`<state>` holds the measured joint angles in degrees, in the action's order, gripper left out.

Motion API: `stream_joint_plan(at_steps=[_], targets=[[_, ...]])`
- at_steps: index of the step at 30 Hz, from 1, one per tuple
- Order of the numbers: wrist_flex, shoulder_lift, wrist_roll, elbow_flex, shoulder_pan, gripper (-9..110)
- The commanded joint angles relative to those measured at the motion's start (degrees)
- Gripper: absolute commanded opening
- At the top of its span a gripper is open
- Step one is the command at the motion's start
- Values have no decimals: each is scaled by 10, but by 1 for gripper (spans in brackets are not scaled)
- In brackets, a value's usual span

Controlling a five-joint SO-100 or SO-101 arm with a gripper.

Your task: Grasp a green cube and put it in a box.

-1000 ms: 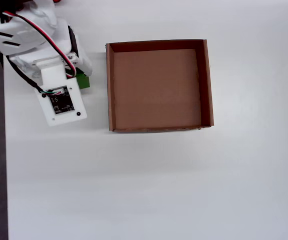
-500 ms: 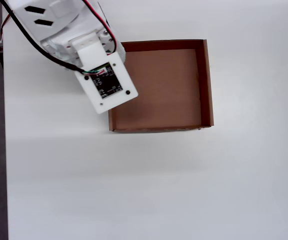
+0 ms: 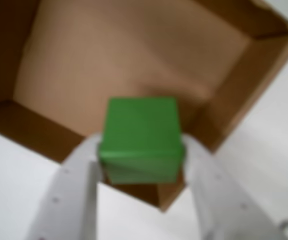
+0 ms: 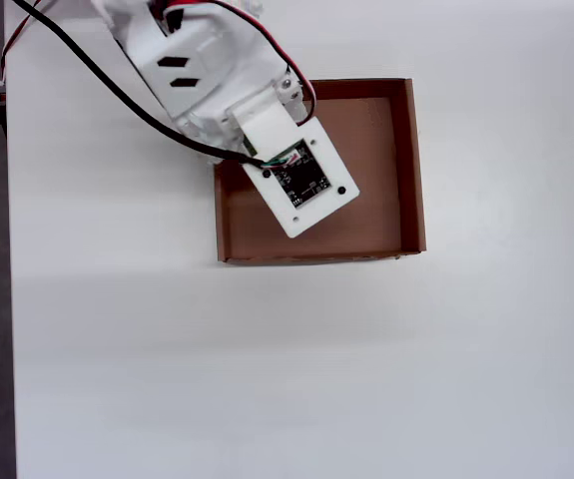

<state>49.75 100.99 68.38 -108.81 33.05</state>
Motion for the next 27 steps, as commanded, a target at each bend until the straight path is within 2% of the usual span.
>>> stream_joint_plan(at_steps=[1,27], targets=[[-13,-15,4,22,9,13],[-61,-128,-1,-2,65,14]])
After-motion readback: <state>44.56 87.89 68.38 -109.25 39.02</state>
